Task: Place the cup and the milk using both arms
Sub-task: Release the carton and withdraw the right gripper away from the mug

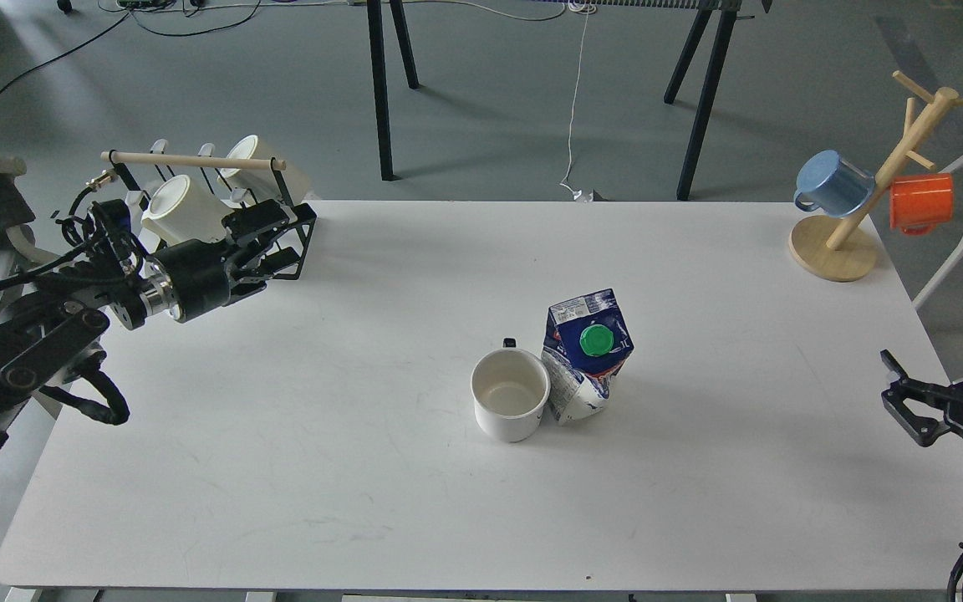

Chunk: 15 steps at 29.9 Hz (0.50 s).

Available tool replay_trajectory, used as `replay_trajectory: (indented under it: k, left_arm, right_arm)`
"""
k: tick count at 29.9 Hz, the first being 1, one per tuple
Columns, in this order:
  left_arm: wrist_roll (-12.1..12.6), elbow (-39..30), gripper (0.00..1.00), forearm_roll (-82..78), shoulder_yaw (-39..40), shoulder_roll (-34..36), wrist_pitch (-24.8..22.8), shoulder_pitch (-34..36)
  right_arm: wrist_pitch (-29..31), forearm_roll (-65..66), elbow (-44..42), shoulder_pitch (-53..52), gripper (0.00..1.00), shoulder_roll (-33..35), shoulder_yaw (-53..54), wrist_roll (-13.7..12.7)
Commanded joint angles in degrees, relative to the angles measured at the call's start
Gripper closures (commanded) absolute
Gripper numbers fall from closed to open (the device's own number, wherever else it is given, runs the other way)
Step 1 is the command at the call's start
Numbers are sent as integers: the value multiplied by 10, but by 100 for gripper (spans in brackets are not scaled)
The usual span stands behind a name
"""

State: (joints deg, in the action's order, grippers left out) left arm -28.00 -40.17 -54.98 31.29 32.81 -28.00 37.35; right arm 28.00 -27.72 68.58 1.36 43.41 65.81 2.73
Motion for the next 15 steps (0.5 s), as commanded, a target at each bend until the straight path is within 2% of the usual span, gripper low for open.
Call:
replay_trajectory:
  k: [1,6,15]
  left_arm:
    - [0,4,7,63,0,18,0,-11]
    - [0,4,6,137,0,37,0,-22]
    - [0,-3,6,169,26,55,0,-26]
  right_arm:
    - [0,1,-64,-102,3,8,-49,0]
    - [0,0,-141,-204,3,-1,-132,0]
    - [0,2,-147,-219,3,-19,-145,0]
